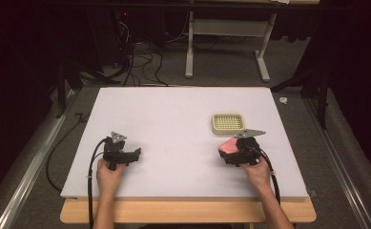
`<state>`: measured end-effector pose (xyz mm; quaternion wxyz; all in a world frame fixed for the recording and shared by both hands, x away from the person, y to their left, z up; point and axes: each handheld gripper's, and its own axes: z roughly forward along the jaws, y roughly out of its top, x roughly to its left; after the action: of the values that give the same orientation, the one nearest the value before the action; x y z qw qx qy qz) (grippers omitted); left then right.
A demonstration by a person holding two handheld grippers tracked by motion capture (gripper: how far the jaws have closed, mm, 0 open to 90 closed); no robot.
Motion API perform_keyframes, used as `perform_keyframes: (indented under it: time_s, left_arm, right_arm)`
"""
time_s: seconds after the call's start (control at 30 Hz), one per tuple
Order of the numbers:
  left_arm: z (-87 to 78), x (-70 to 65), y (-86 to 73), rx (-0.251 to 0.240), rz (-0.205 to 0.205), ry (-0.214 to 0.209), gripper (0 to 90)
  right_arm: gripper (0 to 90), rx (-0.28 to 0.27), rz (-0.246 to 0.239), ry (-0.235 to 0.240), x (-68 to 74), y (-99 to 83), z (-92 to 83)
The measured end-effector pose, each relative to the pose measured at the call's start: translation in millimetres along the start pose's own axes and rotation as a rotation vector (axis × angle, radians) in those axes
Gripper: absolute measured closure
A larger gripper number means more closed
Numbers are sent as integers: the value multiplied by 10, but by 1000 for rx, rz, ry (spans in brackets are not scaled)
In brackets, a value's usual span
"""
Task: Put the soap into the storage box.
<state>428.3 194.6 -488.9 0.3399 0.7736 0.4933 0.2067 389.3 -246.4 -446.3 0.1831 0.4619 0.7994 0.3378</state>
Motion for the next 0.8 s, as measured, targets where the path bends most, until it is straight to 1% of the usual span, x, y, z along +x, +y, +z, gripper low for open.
perform_keyframes:
  time_s: [0.1,0.33,0.47,0.57,0.73,0.8]
  left_arm:
    - [0,0,0,0,0,0,150]
    - [-1,1,0,2,2,0,150]
    - [-1,2,0,2,2,0,150]
    - [-1,2,0,2,2,0,150]
    - [-1,2,0,2,2,-1,150]
    - [-1,2,0,2,2,0,150]
  right_arm:
    - [136,0,-4,-2,-9,13,-20]
    - [136,-23,2,-2,-52,81,-112]
    - [136,-35,19,-3,-80,103,-148]
    - [136,-33,30,3,-101,117,-170]
    - [136,-34,34,4,-133,144,-194]
    - [136,-42,34,5,-144,153,-198]
